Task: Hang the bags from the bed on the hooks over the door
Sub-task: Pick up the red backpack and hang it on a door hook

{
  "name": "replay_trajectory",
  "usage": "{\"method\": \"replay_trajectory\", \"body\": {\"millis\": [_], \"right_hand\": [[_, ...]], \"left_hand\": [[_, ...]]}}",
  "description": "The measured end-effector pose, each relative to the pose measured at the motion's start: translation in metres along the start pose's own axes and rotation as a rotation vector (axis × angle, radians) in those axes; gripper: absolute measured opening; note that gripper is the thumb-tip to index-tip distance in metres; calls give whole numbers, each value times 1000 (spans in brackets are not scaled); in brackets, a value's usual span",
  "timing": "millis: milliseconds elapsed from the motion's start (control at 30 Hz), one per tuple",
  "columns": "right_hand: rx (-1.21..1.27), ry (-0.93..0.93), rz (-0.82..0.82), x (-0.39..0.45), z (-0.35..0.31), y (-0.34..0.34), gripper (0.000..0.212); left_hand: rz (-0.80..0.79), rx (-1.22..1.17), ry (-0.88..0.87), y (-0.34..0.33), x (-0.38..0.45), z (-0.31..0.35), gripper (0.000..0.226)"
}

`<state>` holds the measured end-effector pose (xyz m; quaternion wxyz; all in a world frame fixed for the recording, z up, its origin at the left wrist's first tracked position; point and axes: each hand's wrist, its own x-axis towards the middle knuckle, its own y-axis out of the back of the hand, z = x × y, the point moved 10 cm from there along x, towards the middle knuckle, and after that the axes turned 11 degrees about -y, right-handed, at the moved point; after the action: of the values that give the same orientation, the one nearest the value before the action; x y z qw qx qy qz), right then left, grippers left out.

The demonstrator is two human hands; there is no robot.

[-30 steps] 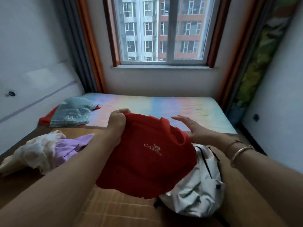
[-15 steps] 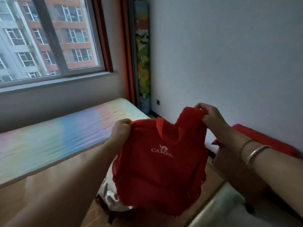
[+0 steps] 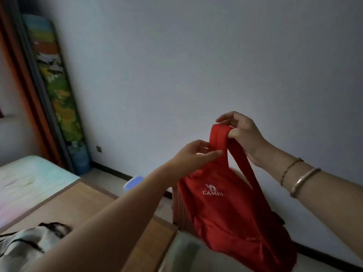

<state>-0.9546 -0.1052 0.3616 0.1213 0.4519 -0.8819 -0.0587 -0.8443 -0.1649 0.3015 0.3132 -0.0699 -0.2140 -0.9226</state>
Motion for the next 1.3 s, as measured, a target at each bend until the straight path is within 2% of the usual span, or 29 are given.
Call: {"method": "replay_trajectory", "body": {"millis": [100,367,567,600,733,833,900,1000,1167,1300], "right_hand": [[-22,7,112,14,10,90,40],[-156,-47,509,19,40,356,24],[-191,-136,738,-2,76,499,10],[-191,-151,768,-7,81,518,7],[-168,-188,882,-28,87,595,22],[-208,-194,980,-51,77,648,15],[-220,-169,1075,-70,68,681,19],[-265,-134,1190,-99,50,721,25],[-544,-46,1350,-152,13,795,33],[-925,116,1596,-192,-50,848,28]], "left_hand": [[-14,15,-88,-71,63,20,41],[-270,-221,-316,-274,187,104,41],[-448,-273,-512,-397,265,167,40],[-479,-287,-542,-415,276,177,38],[-665,-392,-597,-500,316,225,22],[-828,-496,-584,-566,335,263,16],[-921,-552,-610,-602,343,294,11],[-1014,-627,-656,-649,348,341,14],[-1086,-724,-771,-723,354,434,6],[-1064,-787,-808,-770,366,516,30]]}}
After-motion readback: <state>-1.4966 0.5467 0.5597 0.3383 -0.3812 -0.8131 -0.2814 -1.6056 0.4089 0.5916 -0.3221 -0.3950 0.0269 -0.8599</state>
